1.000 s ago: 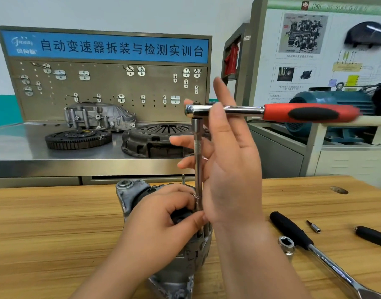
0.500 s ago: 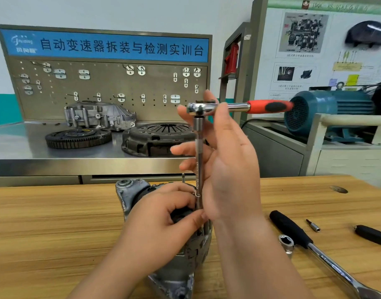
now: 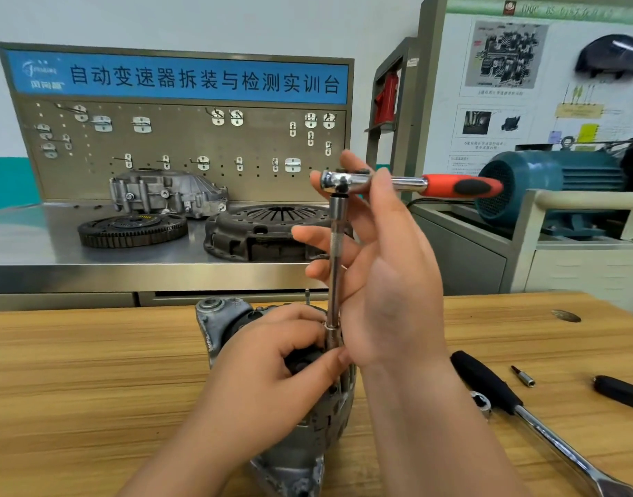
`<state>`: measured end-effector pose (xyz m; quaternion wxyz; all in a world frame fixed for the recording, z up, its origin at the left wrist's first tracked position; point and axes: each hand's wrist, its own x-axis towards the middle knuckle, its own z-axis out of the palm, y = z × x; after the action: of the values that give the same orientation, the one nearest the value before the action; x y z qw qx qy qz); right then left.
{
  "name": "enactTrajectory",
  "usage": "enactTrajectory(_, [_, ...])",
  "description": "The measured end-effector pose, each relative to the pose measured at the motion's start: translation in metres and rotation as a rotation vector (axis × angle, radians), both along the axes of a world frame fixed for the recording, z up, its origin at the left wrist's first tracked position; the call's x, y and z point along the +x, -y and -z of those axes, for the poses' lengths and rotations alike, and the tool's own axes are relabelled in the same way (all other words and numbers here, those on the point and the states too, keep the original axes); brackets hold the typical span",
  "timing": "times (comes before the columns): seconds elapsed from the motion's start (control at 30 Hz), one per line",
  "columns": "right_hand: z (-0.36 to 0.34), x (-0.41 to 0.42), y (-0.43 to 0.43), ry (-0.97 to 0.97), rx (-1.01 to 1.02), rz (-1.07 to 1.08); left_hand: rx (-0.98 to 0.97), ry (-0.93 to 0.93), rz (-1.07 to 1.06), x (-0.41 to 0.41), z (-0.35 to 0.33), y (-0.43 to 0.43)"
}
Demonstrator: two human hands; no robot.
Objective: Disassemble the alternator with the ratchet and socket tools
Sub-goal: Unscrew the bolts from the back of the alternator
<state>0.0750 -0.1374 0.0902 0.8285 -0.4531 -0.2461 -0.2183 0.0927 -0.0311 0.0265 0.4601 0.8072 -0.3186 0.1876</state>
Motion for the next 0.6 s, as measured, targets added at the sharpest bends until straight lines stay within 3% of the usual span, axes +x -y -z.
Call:
enactTrajectory(0.23, [-0.001, -0.003, -0.0011, 0.177, -0.154, 0.225, 0.015, 0.027, -0.041, 0.0019, -0.0002, -0.0002])
enactTrajectory(0.43, [-0.0008, -0.0014, -0.0009, 0.048, -0.055, -0.002, 0.009, 0.025, -0.045, 0.0004, 0.0018, 0.0017])
enactTrajectory(0.6, [0.0005, -0.0001, 0.0007, 0.018, -0.065, 0.021, 0.016, -0.003, -0.03, -0.0002, 0.0013, 0.003])
